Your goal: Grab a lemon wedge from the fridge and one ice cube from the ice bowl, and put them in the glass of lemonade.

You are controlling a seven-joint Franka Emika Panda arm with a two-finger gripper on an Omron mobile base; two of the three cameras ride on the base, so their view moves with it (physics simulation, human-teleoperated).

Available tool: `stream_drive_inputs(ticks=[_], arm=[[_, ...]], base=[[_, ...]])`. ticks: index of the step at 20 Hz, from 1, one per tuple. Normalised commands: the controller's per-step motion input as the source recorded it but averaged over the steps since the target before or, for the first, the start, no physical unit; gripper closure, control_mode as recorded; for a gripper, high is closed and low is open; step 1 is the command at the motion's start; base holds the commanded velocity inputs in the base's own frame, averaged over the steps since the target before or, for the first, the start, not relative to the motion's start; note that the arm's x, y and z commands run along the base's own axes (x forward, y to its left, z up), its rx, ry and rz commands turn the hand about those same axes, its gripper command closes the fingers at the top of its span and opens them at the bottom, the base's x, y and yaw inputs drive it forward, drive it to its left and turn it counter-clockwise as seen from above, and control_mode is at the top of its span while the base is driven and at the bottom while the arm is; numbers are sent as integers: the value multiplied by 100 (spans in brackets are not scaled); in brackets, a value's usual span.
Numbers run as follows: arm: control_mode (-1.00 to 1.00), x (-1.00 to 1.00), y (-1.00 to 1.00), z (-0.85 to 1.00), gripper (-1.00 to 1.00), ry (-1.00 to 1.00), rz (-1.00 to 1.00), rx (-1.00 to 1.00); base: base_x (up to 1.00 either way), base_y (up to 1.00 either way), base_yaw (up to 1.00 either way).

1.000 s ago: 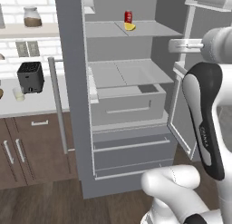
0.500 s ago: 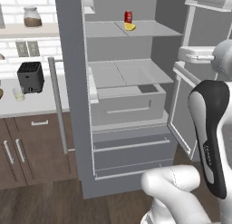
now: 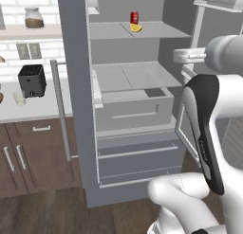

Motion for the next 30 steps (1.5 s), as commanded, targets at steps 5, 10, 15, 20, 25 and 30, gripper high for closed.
stream_drive_inputs(ticks=[5, 10, 15, 20, 25, 30], arm=[[-100, 0, -8, 8, -100, 9, 0, 0], [100, 25, 0, 8, -100, 4, 0, 0], [100, 0, 0, 0, -100, 0, 0, 0], [100, 0, 0, 0, -100, 0, 0, 0], [100, 0, 0, 0, -100, 0, 0, 0], [100, 0, 0, 0, -100, 0, 0, 0]], base=[[0, 0, 0], [12, 0, 0], [47, 0, 0], [42, 0, 0], [85, -1, 0], [84, -25, 0]])
